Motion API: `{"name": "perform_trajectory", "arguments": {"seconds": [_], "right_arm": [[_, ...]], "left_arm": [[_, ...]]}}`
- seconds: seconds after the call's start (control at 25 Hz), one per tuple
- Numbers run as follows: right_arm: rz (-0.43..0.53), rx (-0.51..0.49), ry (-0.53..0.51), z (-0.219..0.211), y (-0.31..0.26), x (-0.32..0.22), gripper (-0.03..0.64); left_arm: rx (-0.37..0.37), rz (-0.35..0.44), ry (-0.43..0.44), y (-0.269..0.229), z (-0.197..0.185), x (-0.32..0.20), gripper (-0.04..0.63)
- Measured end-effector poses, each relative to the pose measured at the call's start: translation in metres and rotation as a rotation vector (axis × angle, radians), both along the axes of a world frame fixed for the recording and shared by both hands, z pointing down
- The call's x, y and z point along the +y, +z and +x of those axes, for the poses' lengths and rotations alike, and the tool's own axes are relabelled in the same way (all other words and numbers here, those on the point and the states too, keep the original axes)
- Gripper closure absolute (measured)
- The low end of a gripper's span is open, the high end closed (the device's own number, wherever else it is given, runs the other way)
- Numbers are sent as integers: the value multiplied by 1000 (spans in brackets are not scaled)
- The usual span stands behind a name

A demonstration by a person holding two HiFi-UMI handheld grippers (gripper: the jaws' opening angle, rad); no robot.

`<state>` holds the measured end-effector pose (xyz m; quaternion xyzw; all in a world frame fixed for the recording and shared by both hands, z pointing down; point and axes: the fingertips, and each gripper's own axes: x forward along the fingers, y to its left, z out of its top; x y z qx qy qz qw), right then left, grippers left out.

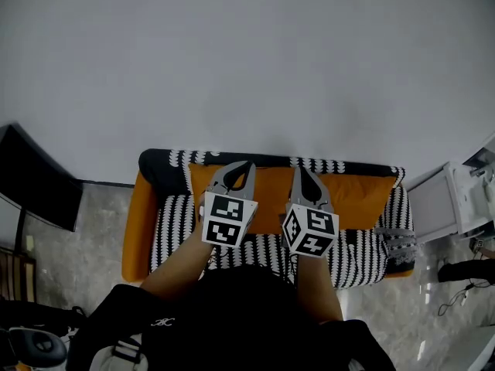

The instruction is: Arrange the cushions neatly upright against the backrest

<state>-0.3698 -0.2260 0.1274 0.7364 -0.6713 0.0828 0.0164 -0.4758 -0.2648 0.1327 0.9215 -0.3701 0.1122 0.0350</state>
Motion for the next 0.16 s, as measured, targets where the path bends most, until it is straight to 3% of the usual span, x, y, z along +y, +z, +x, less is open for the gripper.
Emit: {"name": "perform_trajectory", "arguments": {"seconds": [0.16], "right_arm": [[-7, -7, 1, -6, 4, 6, 611]], "left_arm": [[-8, 0, 7, 4, -6, 6, 586]]}}
